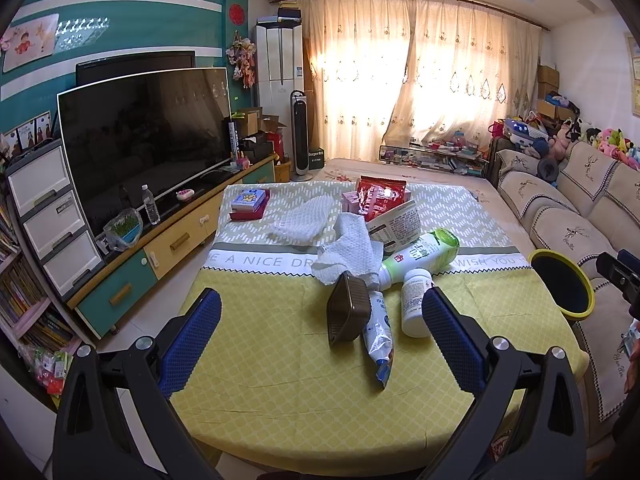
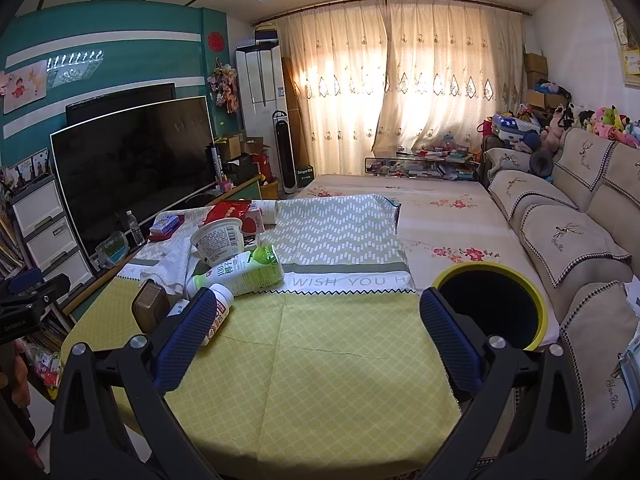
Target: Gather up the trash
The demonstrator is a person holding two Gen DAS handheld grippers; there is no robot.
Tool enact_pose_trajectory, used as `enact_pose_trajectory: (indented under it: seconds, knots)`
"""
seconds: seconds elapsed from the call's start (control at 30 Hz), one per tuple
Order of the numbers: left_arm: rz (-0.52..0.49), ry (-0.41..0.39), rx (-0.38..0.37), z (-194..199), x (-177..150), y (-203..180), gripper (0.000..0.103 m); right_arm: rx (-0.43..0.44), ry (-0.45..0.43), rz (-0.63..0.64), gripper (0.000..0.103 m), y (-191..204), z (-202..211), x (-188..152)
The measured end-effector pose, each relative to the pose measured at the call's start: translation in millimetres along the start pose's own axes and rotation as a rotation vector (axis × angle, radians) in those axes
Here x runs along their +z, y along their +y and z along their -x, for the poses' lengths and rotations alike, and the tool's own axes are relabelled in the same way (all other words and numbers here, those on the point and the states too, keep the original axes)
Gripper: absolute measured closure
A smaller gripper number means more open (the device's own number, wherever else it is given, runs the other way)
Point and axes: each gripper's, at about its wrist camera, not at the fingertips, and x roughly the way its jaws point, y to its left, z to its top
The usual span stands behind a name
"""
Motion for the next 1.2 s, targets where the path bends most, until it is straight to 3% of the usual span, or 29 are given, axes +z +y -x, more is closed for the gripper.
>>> enact_pose_trajectory:
  seconds: [0.4, 0.53, 0.8, 1.0, 1.2]
  knots:
    - [0.004, 0.01, 0.004, -5, -1, 3, 0.004, 0.006, 0.014, 0.003, 0.006, 4, -7, -3]
    - [0.01, 0.017, 0.013, -10, -1, 6, 0.004, 0.052, 0.035, 0.002, 0.006, 10, -16, -4]
    - [0.021, 0.03, 0.035, -24, -4, 15, 0.004, 0.13, 0.102, 0.058, 0.006, 46, -56, -21]
    - [0.027, 0.045, 0.045, -40, -6, 23, 0.004, 0.183, 0.104, 0.067, 0.007, 79, -88, -33]
    - [0.026, 0.063, 0.045, -55, -9, 29, 0.004, 0.18, 0.196, 0.102, 0.03, 114, -133, -48]
